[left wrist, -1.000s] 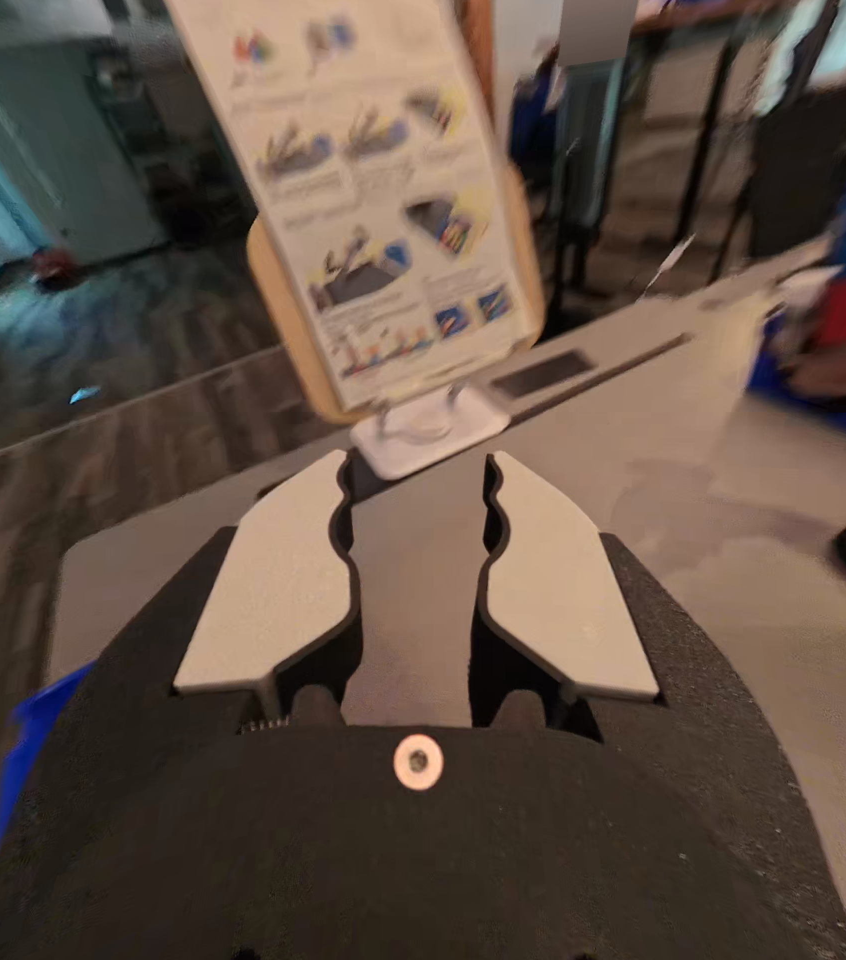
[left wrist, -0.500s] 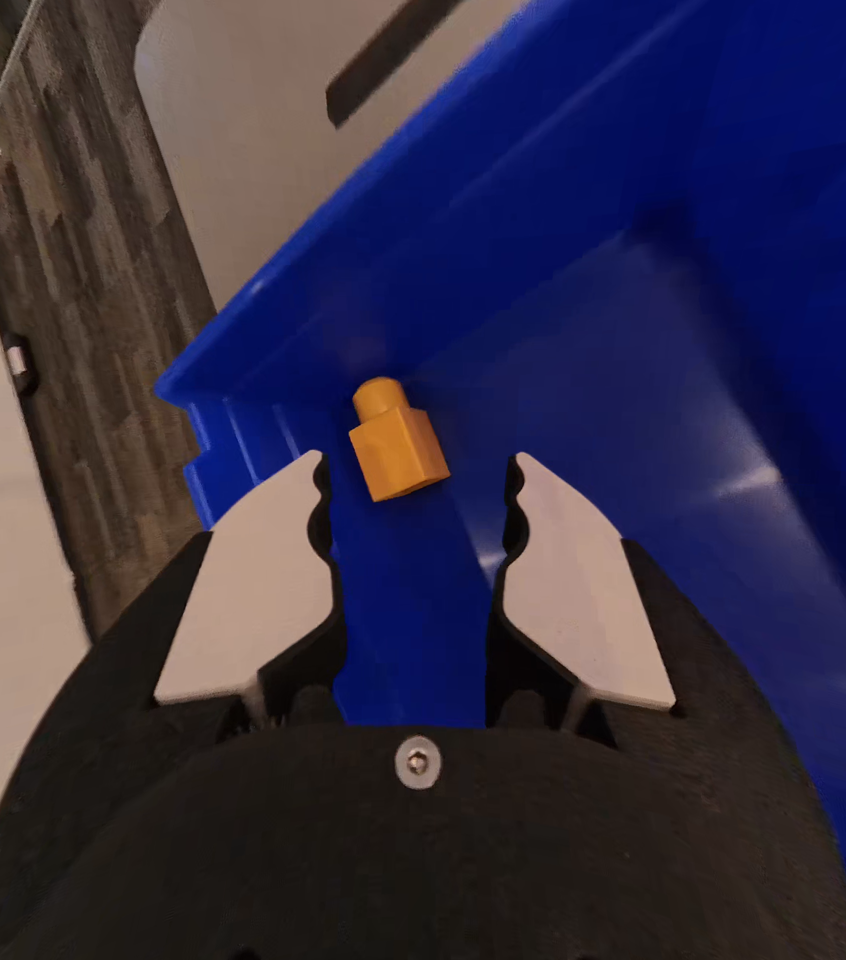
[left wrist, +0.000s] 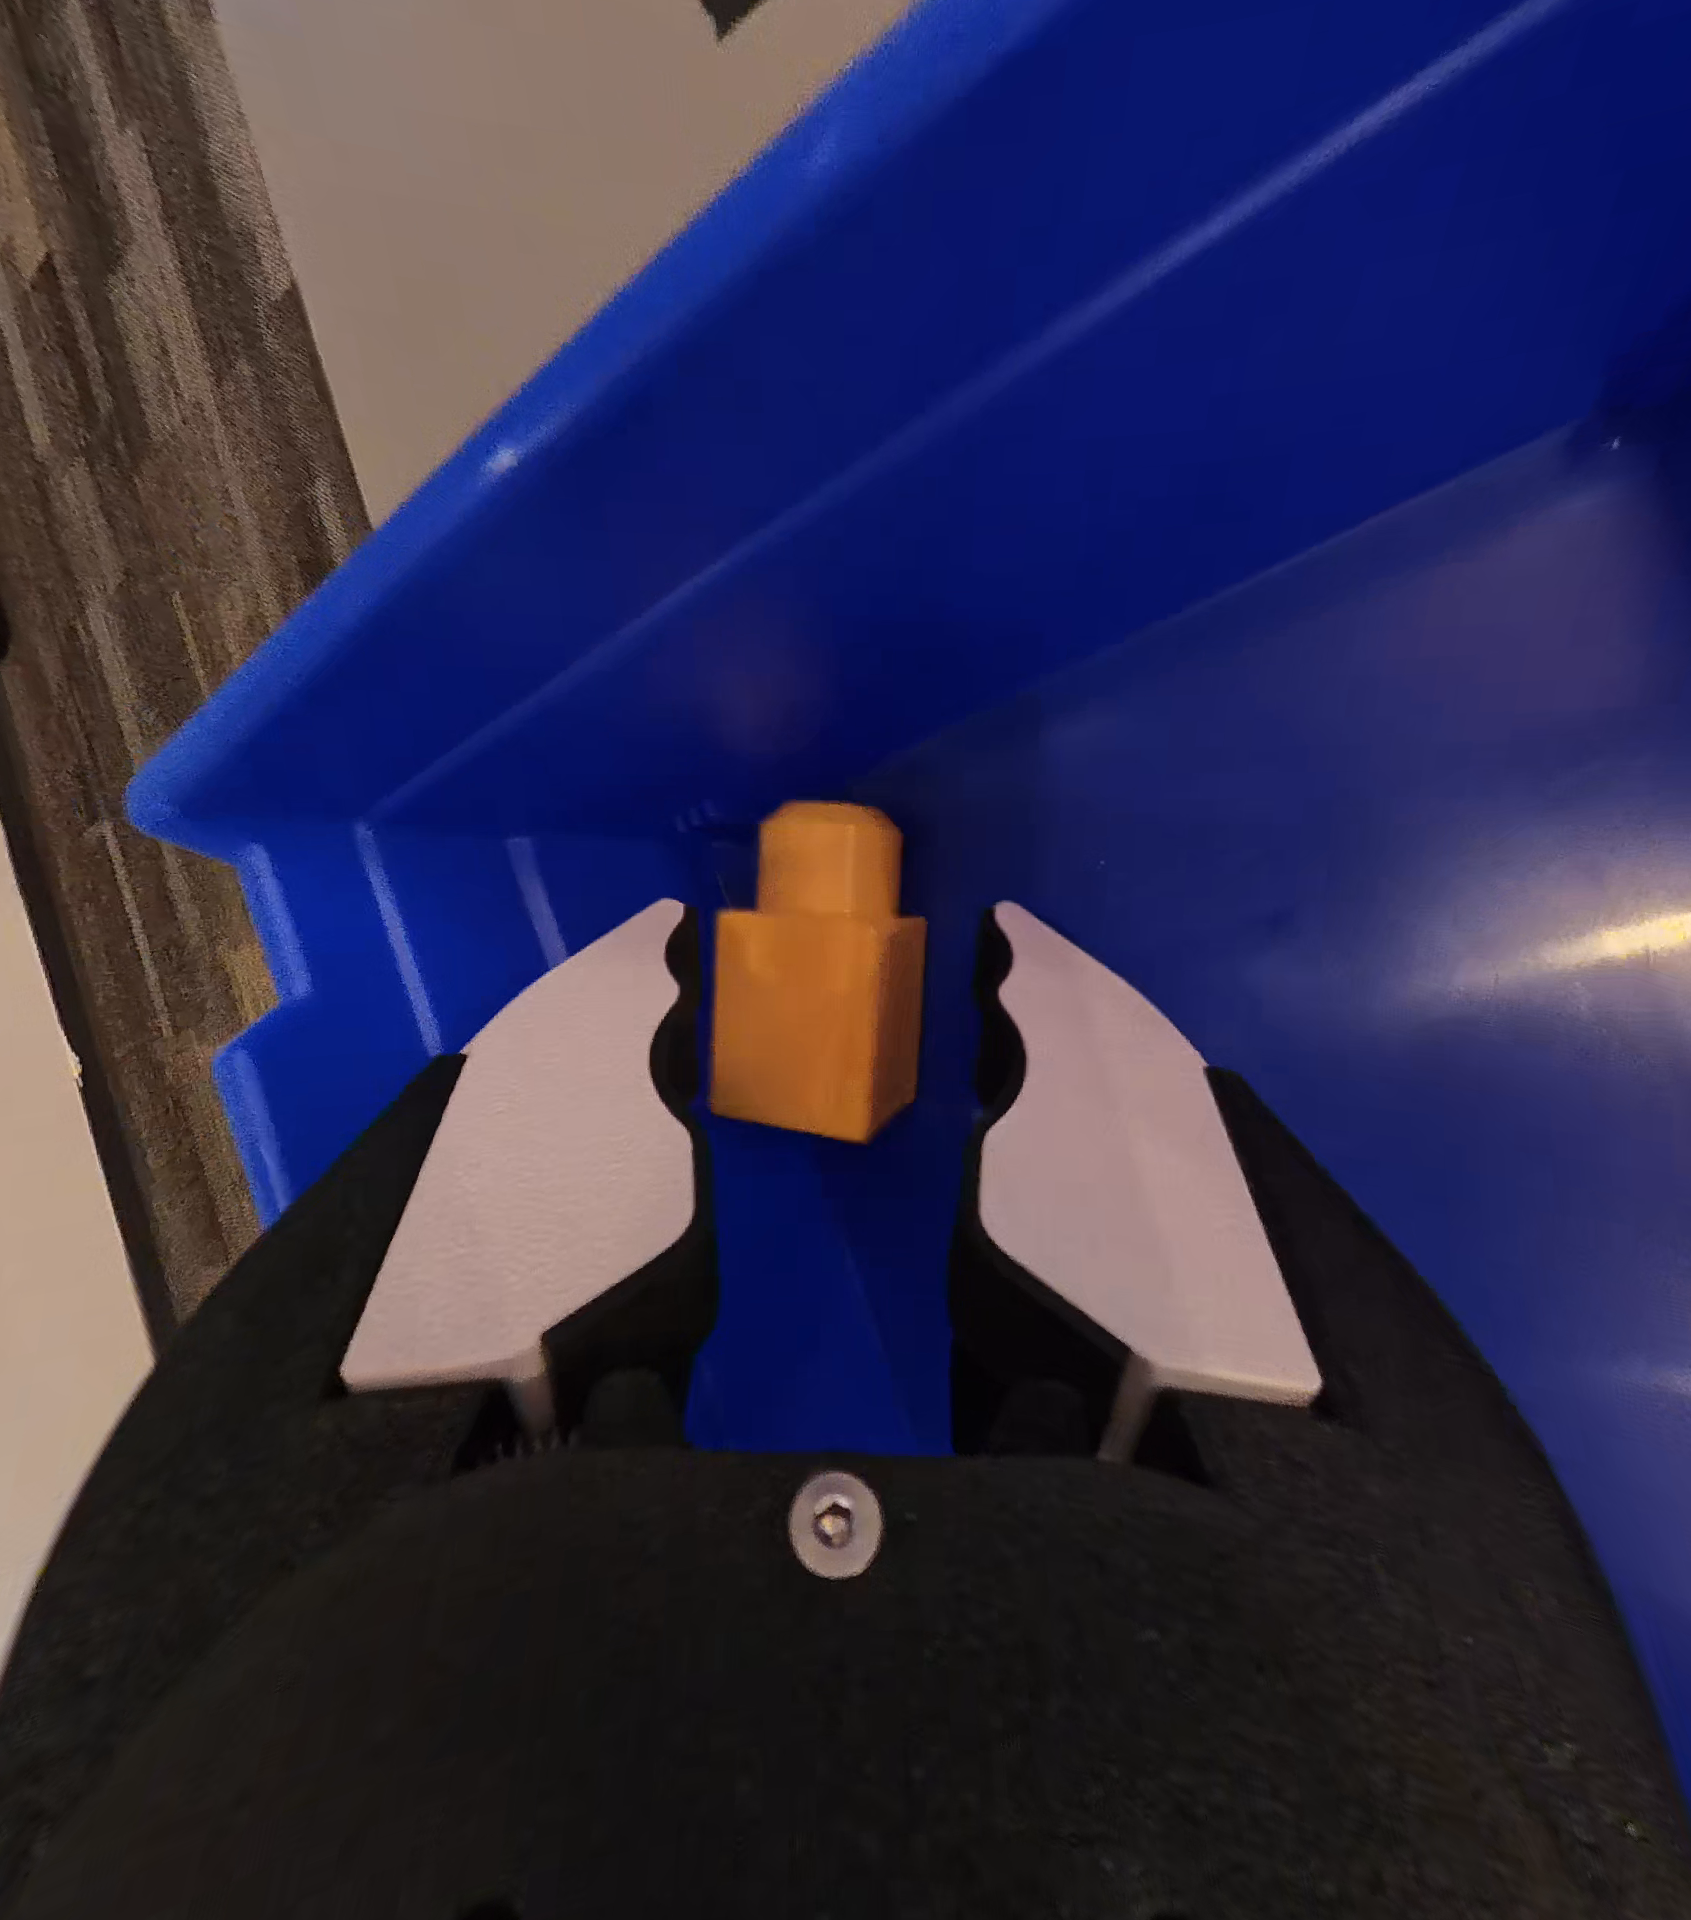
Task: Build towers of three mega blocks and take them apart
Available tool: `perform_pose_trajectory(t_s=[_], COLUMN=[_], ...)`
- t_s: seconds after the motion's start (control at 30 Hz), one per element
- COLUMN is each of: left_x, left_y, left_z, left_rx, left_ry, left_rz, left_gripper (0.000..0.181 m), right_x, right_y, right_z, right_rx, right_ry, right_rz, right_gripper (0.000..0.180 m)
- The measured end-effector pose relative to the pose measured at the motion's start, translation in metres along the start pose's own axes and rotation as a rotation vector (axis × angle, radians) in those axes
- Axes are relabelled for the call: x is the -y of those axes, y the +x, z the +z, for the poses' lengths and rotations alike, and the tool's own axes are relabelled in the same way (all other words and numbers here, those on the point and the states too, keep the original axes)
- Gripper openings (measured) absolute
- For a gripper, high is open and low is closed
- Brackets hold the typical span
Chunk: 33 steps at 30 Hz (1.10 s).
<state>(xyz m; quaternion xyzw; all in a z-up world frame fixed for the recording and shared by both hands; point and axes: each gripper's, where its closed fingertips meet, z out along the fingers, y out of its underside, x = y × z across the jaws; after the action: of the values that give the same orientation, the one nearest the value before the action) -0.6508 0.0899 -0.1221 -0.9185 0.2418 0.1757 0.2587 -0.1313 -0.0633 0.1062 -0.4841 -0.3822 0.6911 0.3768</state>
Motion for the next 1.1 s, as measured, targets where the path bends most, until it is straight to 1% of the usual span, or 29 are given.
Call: perform_pose_trajectory(t_s=[0.1,0.2,0.23,0.33,0.43,0.53,0.7,0.77,0.93,1.0,1.1], left_x=[0.001,-0.008,-0.009,-0.012,-0.017,-0.023,-0.033,-0.033,-0.02,-0.023,-0.035], left_y=[0.0,0.005,0.007,0.009,0.019,0.034,0.058,0.061,0.04,0.042,0.052], left_z=[-0.001,0.003,0.004,-0.001,-0.009,-0.019,-0.038,-0.044,-0.063,-0.065,-0.061], left_rx=[0.006,-0.014,-0.012,-0.011,-0.026,-0.047,-0.081,-0.111,-0.257,-0.324,-0.374], left_ry=[0.01,-0.048,-0.057,-0.054,-0.03,0.002,0.032,0.031,-0.018,-0.086,-0.214], left_rz=[0.014,0.053,0.061,0.066,0.082,0.106,0.159,0.13,-0.072,-0.074,-0.018], left_gripper=[0.051,0.052,0.055,0.051,0.046,0.049,0.049,0.048,0.046,0.045,0.046], right_x=[0.0,-0.002,-0.002,-0.001,0.002,0.003,0.005,0.005,0.004,0.003,0.002], right_y=[-0.001,-0.002,-0.002,-0.003,-0.007,-0.011,-0.016,-0.017,-0.017,-0.017,-0.015], right_z=[0.002,0.003,0.003,0.003,0.002,0.003,0.006,0.007,0.009,0.009,0.009], right_rx=[0.006,0.014,0.014,0.017,0.028,0.038,0.054,0.057,0.058,0.058,0.053], right_ry=[-0.005,-0.007,-0.008,0.0,0.013,0.019,0.024,0.022,0.015,0.014,0.005], right_rz=[-0.001,0.006,0.009,0.012,0.006,0.0,-0.002,-0.003,0.004,0.006,0.01], right_gripper=[0.036,0.036,0.036,0.036,0.036,0.036,0.036,0.036,0.036,0.036,0.036])
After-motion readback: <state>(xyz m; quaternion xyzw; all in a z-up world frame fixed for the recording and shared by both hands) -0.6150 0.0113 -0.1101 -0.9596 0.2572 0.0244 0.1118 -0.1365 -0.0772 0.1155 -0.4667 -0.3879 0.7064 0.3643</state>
